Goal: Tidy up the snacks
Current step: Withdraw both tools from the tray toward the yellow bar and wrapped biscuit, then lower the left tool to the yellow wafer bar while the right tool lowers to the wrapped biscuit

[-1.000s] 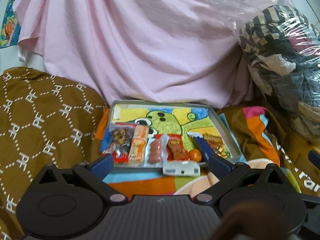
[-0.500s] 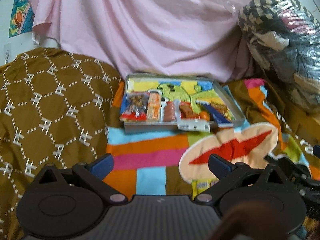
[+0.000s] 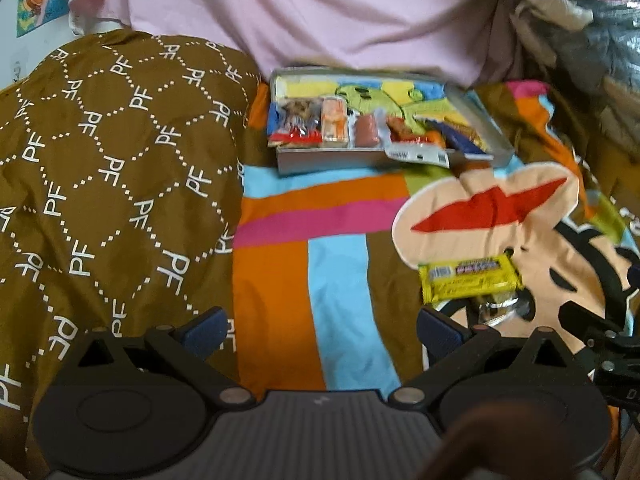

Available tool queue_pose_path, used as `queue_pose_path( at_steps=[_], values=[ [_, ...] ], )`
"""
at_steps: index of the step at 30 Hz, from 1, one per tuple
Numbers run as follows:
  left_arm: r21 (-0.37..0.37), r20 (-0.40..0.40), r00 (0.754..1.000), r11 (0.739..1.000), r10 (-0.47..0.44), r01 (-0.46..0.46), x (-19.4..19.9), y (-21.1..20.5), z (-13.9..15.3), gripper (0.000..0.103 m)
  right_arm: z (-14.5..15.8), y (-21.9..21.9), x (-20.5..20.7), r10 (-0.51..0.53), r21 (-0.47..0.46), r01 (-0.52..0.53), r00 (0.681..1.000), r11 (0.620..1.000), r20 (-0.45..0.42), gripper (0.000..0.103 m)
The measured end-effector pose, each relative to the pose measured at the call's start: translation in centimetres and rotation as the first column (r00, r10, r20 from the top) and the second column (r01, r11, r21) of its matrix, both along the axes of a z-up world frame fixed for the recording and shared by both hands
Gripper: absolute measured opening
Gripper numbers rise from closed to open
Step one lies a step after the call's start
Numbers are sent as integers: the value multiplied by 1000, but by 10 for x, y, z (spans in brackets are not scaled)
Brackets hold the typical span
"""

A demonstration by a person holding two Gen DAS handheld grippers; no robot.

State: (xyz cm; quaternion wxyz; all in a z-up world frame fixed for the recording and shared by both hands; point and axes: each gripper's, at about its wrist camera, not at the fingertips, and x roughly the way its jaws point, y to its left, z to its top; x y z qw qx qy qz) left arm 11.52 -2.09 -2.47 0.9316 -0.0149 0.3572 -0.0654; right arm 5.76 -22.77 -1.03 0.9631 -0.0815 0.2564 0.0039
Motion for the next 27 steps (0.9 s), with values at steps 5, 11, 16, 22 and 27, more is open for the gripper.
queue_pose_path(
  at_steps=[5,11,16,22,27],
  values=[
    [25,-21,999,999,-31,32,5,-4,-3,103,-7,4,8,11,-19,-12,998,1000,-56,102],
    [90,-37,997,993,-72,75,19,-10,-11,103,-16,-1,25,4,19,-1,988,1000,-151,102],
    [105,-52,994,989,-98,103,31,-15,-15,103,-21,-8,35,-8,60,21,980,998,-200,102],
    [101,-56,988,983,-145,150,42,-22,-20,103,-29,-9,47,-14,75,34,969,997,-245,102],
    [116,-53,981,975,-185,190,55,-30,-23,103,-35,-7,56,-8,66,27,963,997,-269,102]
  ],
)
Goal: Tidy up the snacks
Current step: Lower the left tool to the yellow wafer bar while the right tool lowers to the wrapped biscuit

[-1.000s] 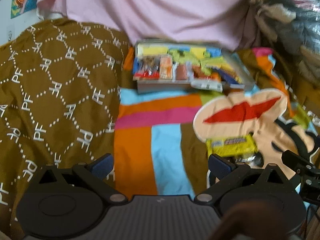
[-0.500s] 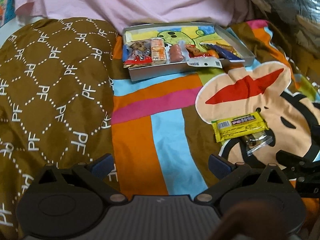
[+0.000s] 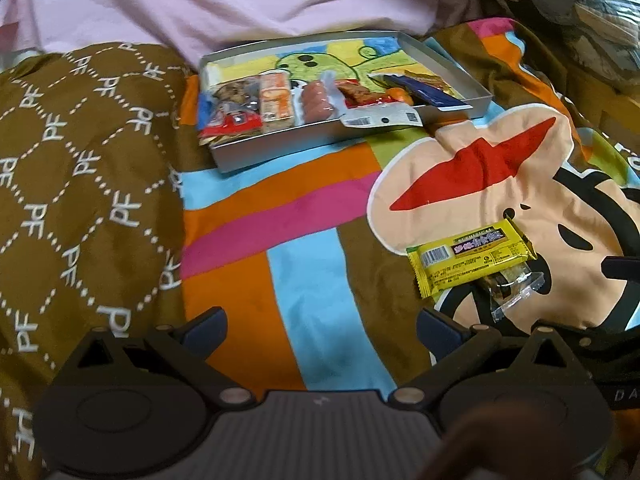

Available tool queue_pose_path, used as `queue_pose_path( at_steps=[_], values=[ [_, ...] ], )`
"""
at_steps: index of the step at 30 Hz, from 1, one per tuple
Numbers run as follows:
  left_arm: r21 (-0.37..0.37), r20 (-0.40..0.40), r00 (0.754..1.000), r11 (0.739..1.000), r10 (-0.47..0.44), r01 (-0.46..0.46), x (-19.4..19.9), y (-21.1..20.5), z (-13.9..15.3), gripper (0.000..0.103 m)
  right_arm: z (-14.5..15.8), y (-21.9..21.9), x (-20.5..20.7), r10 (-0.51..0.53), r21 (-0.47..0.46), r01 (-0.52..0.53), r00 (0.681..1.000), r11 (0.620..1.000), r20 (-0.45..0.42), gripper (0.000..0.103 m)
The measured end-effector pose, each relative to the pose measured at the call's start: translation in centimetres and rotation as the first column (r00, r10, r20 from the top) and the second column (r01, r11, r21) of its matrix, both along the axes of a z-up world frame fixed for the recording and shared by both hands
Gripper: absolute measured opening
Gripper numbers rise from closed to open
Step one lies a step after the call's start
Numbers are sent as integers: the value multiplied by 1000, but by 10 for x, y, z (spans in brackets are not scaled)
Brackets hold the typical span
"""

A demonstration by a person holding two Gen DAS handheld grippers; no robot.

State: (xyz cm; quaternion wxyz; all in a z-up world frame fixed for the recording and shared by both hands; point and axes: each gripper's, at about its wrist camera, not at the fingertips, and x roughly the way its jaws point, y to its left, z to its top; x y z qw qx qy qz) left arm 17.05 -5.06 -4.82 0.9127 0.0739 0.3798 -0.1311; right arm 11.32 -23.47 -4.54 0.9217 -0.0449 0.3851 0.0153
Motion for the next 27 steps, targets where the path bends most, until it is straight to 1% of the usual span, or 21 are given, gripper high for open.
queue_pose_path(
  at_steps=[4,7,9,13,16,20,23,25,27],
  values=[
    [30,31,999,999,-40,39,13,-6,-3,103,-5,3,7,12,-17,-12,1000,1000,-14,102],
    [38,60,995,996,-84,81,23,-10,-5,103,-9,4,13,19,-30,-19,1000,999,-18,102],
    [26,77,989,992,-124,122,30,-12,-5,103,-11,5,17,26,-45,-26,1000,999,-17,102],
    [0,108,979,985,-173,174,41,-14,-4,103,-16,7,27,57,-92,-58,998,994,-12,102],
    [-18,127,964,972,-232,236,48,-15,-5,103,-21,8,35,89,-120,-90,996,989,-15,102],
    [-9,150,944,954,-295,299,52,-19,-6,103,-28,10,47,130,-146,-133,991,980,-29,102],
    [-19,156,927,937,-342,349,56,-23,-8,103,-33,11,55,146,-152,-150,989,977,-38,102],
    [-33,158,917,926,-366,375,60,-26,-8,103,-37,11,60,146,-133,-152,988,979,-58,95],
    [-49,160,907,915,-389,401,64,-28,-8,103,-42,10,65,132,-120,-141,988,983,-77,92]
  ],
)
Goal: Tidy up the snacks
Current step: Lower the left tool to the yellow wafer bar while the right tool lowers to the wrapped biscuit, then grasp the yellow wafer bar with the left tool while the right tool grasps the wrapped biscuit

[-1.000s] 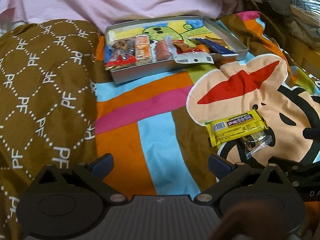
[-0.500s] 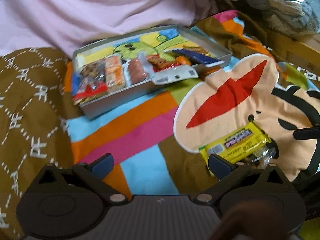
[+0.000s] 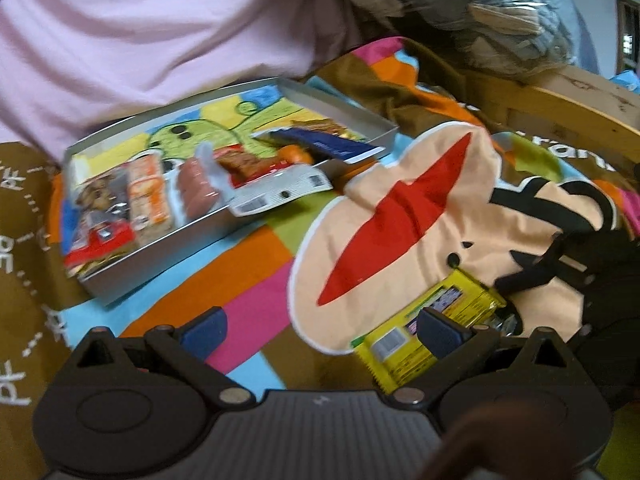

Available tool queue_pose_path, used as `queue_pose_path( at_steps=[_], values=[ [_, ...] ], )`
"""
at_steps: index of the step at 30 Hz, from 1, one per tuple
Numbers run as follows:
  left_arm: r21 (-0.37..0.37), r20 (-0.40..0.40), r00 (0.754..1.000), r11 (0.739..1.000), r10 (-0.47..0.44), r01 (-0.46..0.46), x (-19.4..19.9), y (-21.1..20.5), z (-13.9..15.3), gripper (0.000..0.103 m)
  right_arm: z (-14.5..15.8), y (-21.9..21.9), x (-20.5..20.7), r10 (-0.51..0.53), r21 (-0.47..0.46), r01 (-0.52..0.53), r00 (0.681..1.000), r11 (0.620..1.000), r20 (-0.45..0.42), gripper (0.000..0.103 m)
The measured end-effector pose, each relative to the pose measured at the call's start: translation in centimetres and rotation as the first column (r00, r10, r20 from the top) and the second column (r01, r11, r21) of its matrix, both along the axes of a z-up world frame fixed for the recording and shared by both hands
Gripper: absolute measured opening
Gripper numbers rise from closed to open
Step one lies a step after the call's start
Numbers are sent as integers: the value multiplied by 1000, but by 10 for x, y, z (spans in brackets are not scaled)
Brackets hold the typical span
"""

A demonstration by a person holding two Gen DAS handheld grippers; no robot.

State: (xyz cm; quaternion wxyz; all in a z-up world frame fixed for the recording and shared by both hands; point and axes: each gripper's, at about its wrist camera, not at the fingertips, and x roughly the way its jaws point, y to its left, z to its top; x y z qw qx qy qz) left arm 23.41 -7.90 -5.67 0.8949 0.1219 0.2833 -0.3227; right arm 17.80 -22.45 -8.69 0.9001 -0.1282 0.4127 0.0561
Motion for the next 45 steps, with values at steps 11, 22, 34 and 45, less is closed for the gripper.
queue_pose_path(
  at_steps=[11,22,34,45],
  values=[
    [-18,-36,980,980,-198,197,15,-20,-11,103,1,-2,-8,62,-133,-63,998,989,-11,64],
    [107,-15,920,914,-391,391,10,-50,-34,102,2,-19,-10,134,-150,-140,990,979,-51,64],
    [113,-125,895,890,-428,442,23,-55,-46,73,1,-22,-8,145,-135,-152,988,979,-57,66],
    [160,-281,940,957,-192,243,13,-54,-39,65,0,-21,-10,141,-144,-146,989,979,-42,65]
  ],
)
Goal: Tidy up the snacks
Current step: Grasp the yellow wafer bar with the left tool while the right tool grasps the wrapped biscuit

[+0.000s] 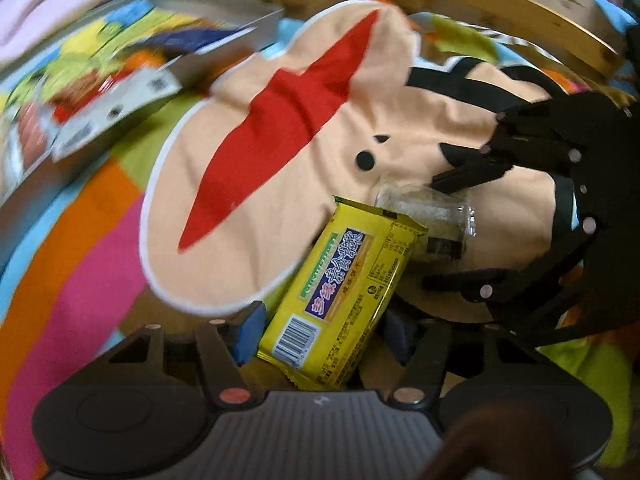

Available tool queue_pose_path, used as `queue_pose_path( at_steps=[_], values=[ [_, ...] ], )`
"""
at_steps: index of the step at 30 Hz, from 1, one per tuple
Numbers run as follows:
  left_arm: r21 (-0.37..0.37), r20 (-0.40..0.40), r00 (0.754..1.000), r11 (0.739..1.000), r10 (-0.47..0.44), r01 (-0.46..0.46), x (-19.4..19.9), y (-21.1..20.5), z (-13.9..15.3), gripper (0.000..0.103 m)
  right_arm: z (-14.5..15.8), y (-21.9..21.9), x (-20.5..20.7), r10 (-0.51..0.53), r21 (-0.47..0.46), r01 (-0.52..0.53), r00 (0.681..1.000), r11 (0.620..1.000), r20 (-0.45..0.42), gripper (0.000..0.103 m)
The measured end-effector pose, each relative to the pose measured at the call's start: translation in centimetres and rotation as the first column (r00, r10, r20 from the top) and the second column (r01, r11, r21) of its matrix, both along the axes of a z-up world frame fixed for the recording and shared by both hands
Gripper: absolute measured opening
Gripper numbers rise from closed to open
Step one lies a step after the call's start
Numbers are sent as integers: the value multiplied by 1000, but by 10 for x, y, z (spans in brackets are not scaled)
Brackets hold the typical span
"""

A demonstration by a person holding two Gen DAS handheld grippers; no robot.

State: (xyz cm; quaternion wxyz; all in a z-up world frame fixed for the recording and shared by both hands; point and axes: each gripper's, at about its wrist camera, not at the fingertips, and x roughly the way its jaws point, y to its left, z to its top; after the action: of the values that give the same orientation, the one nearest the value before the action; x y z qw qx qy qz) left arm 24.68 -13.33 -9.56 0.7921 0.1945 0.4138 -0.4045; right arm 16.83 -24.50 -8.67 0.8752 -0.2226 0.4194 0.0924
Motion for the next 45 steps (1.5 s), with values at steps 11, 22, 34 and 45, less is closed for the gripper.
queue_pose_path(
  at_steps=[11,22,34,45],
  values=[
    [39,-38,978,978,207,-205,-21,4,0,72,0,5,-4,13,-28,-13,1000,1000,26,68],
    [11,-20,993,993,120,-120,-12,3,-6,69,-5,7,2,9,-47,-7,999,999,46,79],
    [29,-54,954,955,296,-295,-24,5,0,53,-10,24,-6,49,-95,-43,997,995,60,53],
    [-54,-108,837,838,536,-543,-35,26,2,52,-21,55,-25,197,-329,-131,965,935,175,50]
  ],
)
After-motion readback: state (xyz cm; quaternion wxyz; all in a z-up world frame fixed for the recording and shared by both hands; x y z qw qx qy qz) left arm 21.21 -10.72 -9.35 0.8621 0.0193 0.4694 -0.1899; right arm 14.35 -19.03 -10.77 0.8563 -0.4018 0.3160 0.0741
